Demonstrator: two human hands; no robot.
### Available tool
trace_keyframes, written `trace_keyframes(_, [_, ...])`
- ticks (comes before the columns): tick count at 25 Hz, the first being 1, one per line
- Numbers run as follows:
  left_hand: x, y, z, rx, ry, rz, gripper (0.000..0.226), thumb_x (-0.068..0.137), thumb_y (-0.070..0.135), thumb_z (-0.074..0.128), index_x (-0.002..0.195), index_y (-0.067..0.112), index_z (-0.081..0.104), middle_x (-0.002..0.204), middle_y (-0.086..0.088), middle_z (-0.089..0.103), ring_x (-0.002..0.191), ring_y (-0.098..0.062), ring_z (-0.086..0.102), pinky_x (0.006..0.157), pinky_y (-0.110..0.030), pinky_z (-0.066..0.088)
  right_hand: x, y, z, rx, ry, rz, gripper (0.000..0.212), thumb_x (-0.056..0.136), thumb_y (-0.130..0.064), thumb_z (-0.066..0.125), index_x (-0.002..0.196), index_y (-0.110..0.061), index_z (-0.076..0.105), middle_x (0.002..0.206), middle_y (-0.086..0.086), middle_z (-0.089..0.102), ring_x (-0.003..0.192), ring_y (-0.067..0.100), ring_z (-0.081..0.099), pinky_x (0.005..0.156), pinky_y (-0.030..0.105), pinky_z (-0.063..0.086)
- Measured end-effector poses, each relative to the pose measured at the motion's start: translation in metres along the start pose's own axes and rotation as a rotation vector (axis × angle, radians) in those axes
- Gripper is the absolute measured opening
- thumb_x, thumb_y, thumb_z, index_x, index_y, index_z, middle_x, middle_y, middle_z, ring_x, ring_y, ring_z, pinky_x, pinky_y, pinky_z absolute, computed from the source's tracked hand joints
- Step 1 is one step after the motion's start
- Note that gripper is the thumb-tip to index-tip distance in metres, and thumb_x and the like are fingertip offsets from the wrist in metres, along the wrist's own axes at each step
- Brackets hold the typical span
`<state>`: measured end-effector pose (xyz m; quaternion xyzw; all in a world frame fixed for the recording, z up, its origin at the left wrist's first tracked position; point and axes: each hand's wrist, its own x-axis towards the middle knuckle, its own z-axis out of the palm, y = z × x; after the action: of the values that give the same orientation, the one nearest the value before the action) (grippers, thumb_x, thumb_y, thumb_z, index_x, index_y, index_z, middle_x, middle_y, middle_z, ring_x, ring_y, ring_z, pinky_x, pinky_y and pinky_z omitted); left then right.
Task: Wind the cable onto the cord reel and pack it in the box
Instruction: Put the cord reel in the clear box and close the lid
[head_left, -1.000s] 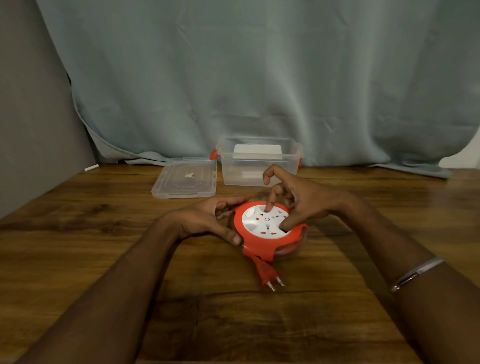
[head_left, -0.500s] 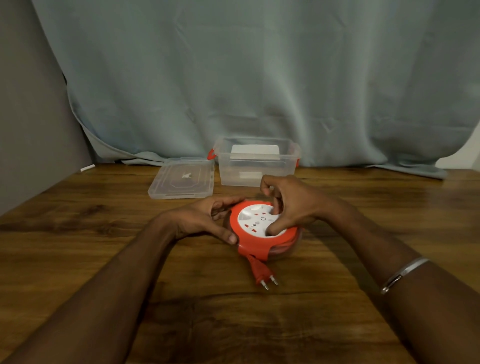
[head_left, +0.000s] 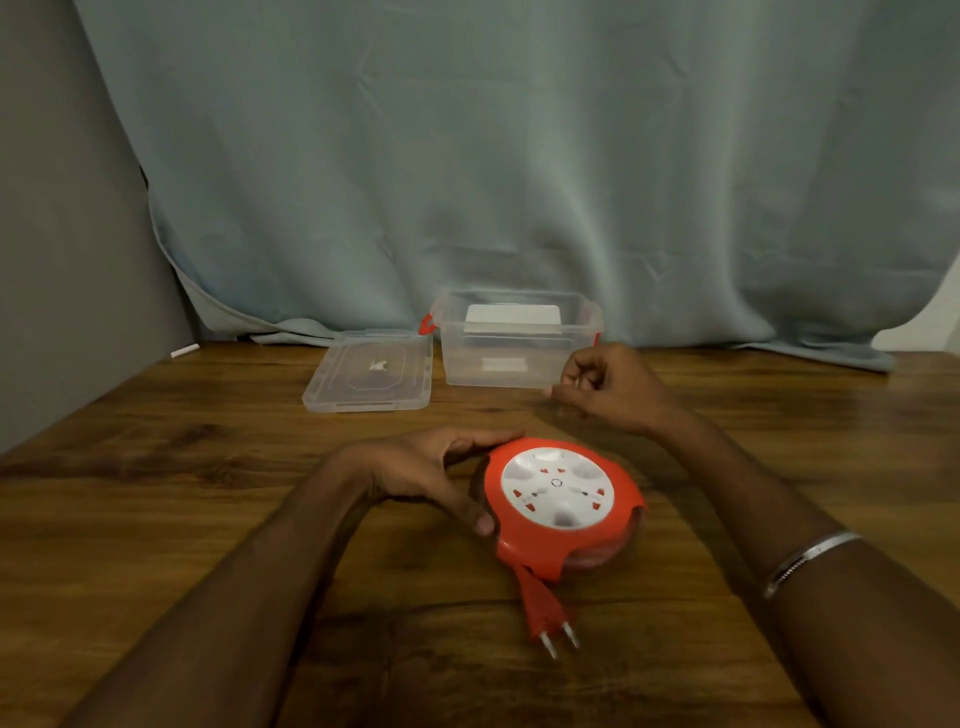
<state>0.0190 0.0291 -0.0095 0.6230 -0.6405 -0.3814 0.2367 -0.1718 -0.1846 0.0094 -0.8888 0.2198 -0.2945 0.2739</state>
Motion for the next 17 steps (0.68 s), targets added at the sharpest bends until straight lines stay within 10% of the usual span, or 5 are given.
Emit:
trace_keyframes(13, [-0.013, 0.046, 0.013, 0.211, -0.240, 0.047, 0.111, 0.071, 0.021, 0.095, 0.160, 0.044, 0.033, 0.165, 0.027, 0.032, 0.152, 0.007, 0.026, 0.125, -0.018, 0.023, 0.006, 0.029, 0.007, 0.105, 0.522, 0.173, 0.021, 0.082, -0.030, 0.081, 0.094, -0.021, 0.067, 0.072, -0.007, 0.065, 0.066, 0.012, 0.060, 0.066, 0.034, 0.051])
trace_keyframes(17, [-0.002, 0.040, -0.006, -0.114, 0.376, 0.058, 0.091, 0.083, 0.053, 0.081, 0.159, 0.051, 0.031, 0.173, 0.016, 0.019, 0.158, -0.013, 0.021, 0.124, -0.034, 0.023, 0.008, 0.023, 0.012, 0.202, 0.536, 0.228, 0.067, 0.084, -0.040, 0.083, 0.140, -0.024, 0.051, 0.133, 0.002, 0.065, 0.116, 0.020, 0.064, 0.096, 0.041, 0.057])
